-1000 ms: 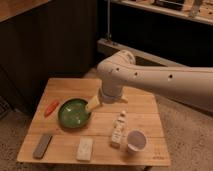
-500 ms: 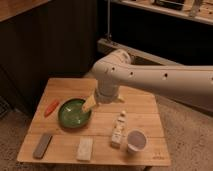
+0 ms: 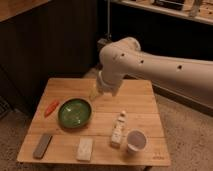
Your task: Move the arm in a circular motion
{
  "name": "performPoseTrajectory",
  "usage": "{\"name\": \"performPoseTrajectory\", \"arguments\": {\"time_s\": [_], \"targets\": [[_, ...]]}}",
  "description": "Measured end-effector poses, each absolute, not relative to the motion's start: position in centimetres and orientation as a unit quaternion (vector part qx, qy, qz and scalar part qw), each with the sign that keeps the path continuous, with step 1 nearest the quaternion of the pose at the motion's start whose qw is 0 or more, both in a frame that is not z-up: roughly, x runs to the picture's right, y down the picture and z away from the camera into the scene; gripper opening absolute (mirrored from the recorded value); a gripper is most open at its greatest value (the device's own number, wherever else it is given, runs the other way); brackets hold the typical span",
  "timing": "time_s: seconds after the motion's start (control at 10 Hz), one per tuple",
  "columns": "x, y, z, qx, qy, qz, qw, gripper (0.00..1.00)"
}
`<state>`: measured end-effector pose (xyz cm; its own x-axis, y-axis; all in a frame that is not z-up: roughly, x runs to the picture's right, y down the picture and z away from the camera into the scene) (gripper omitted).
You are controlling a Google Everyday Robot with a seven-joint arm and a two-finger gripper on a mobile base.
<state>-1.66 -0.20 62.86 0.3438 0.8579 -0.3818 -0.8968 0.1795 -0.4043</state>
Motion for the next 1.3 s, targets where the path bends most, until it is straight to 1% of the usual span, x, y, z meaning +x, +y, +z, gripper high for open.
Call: {"name": "performPoseTrajectory", "arguments": {"time_s": [0.2,0.3,0.4,0.5,0.6,0.7,0.9,1.0,1.1,1.2,1.3], "targets": [[-2.1,-4.2,63.9,-0.290,0.004,0.568,0.770,0.29],[-2.0,-6.3,65.1,-0.288,-0.012,0.567,0.772,0.18],[-1.9,-7.8,65.9,-0.287,-0.022,0.566,0.773,0.14],[-2.0,-8.9,66.7,-0.286,-0.030,0.565,0.773,0.14],[-1.9,-10.1,67.6,-0.287,-0.042,0.567,0.771,0.20],[-0.7,-12.0,69.1,-0.280,-0.054,0.578,0.765,0.32],[1.4,-14.1,71.1,-0.266,-0.068,0.601,0.750,0.50],[3.3,-14.6,72.4,-0.258,-0.066,0.624,0.735,0.60],[5.9,-14.0,73.9,-0.253,-0.056,0.651,0.714,0.72],[8.1,-13.0,75.0,-0.250,-0.045,0.670,0.697,0.78],[10.6,-11.6,75.9,-0.248,-0.032,0.688,0.681,0.80]]}}
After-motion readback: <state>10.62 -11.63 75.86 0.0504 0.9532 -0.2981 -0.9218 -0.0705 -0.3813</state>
